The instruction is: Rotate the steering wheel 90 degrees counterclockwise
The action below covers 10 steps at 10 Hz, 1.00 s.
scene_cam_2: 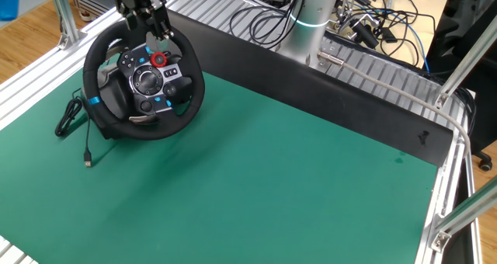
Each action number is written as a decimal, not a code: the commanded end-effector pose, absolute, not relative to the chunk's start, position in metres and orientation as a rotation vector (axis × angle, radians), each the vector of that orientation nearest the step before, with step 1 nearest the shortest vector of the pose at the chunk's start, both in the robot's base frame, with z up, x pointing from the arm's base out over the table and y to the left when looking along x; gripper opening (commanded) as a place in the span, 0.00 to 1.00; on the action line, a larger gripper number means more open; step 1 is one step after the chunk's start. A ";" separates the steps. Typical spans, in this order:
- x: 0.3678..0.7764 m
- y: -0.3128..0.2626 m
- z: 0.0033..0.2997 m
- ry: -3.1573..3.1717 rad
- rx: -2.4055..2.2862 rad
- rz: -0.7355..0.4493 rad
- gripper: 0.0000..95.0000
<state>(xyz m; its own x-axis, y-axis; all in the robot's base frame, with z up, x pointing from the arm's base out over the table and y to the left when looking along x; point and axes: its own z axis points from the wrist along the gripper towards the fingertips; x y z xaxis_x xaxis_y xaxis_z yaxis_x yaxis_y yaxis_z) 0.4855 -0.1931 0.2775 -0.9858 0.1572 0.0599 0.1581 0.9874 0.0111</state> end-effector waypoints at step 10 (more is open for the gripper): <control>0.486 -0.193 0.277 -3.074 -0.244 -0.023 0.80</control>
<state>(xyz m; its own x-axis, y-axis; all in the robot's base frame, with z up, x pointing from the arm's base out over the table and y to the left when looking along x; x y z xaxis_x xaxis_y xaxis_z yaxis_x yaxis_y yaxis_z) 0.4855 -0.1931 0.2775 -0.9858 0.1570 0.0598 0.1579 0.9874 0.0110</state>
